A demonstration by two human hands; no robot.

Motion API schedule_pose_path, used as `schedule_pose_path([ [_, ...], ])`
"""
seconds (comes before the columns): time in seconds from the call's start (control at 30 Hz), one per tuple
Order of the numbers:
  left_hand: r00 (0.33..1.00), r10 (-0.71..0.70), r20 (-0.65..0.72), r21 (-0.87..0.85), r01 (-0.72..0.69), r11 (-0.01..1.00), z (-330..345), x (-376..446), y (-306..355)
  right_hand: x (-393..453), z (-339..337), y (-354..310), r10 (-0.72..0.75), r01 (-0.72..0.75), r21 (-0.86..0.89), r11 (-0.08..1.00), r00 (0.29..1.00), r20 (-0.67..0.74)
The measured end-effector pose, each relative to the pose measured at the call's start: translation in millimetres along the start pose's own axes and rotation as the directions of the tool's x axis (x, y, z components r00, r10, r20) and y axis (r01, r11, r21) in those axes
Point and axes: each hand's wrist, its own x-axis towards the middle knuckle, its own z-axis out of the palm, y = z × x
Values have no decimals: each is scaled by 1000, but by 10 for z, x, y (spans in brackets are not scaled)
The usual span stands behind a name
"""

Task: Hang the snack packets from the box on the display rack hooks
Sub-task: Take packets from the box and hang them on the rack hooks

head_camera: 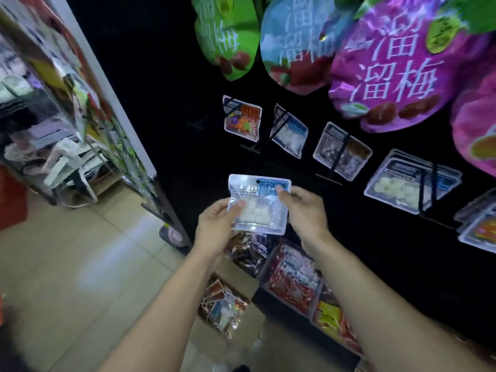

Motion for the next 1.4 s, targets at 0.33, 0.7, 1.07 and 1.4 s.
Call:
schedule_pose_path([
  [0.33, 999, 25, 42, -83, -22, 996, 103, 853, 281, 450, 276, -312, -82, 78, -33, 996, 984, -156],
  [0.7, 994, -3, 114, -183, 24, 983, 51, 811, 225, 368, 253, -224, -183, 182, -21, 983, 975, -123],
  [1.07, 990, 50, 130, -175, -26, 984, 95, 919, 264, 431, 240, -258, -181, 180, -23, 983, 973, -145],
  [1.4, 976, 70, 204, 40, -80, 996, 258, 1105, 257, 1028, 162, -147, -230, 215, -83, 973, 925, -304],
])
